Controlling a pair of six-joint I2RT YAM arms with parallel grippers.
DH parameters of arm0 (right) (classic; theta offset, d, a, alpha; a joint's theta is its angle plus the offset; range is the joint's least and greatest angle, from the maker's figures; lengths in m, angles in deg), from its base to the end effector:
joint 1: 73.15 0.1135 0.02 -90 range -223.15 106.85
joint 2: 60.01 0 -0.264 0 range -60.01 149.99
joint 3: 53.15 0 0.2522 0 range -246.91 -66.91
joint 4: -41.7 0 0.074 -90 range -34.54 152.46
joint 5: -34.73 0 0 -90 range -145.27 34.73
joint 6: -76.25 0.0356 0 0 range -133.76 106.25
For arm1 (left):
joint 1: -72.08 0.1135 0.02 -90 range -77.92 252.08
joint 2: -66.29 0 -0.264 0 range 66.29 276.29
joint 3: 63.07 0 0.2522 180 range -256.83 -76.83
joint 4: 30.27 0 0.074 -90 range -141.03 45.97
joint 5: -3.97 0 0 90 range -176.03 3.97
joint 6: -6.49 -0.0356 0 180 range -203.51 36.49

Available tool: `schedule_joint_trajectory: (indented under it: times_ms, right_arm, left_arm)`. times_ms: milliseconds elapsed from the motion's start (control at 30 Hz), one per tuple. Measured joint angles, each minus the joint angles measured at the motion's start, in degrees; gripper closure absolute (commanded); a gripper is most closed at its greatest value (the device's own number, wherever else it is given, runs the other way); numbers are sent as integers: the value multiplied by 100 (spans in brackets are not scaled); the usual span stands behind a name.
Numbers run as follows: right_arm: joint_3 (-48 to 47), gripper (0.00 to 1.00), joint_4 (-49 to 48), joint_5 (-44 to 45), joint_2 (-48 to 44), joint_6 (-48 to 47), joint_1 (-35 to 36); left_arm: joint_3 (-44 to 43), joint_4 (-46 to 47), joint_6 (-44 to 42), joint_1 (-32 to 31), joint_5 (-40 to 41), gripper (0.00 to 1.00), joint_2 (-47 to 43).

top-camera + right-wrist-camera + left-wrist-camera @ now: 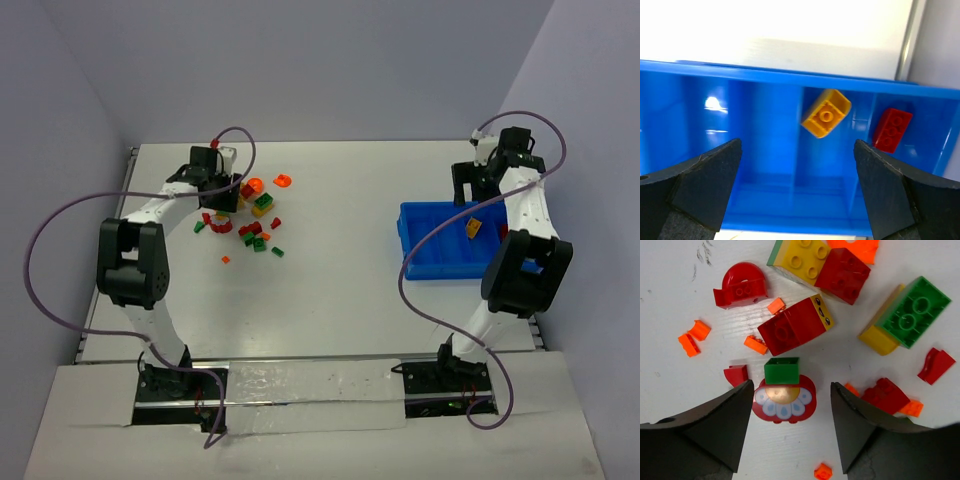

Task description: Sort the legos into containers by color

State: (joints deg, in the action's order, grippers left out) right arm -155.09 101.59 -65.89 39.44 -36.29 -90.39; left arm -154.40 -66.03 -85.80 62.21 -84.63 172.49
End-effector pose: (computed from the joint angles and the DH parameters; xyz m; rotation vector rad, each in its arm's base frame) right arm 0.3592 -0.1046 0.2931 -0.1868 2.5398 -0.0308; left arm 0.4010 -0.0689 0.2176 0.2493 2.4416 -0.0281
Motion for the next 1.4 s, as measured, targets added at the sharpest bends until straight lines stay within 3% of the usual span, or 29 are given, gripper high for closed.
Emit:
schedule_joint_trajectory:
  times_ms: [400, 767, 1067, 1267, 1400]
  right_arm:
    - [-37, 0, 227, -273, -477, 272, 362]
    - [-56, 0, 300, -299, -477, 373, 583]
    - [-83, 0, 305, -301, -479, 490, 771]
    - [-83, 0, 279, -551, -529, 670, 1151]
    - [-7, 0, -10, -1170, -757, 1099, 1509]
  left_arm:
    - [-979, -333, 56, 59, 368, 33, 1270]
    - [-1067, -560, 145, 98, 465, 46, 1470]
    - [-1067, -747, 473, 98, 438, 64, 1446]
    - [-1067, -1141, 670, 98, 207, 99, 1314]
    - [-1061, -1299, 956, 98, -228, 100, 857]
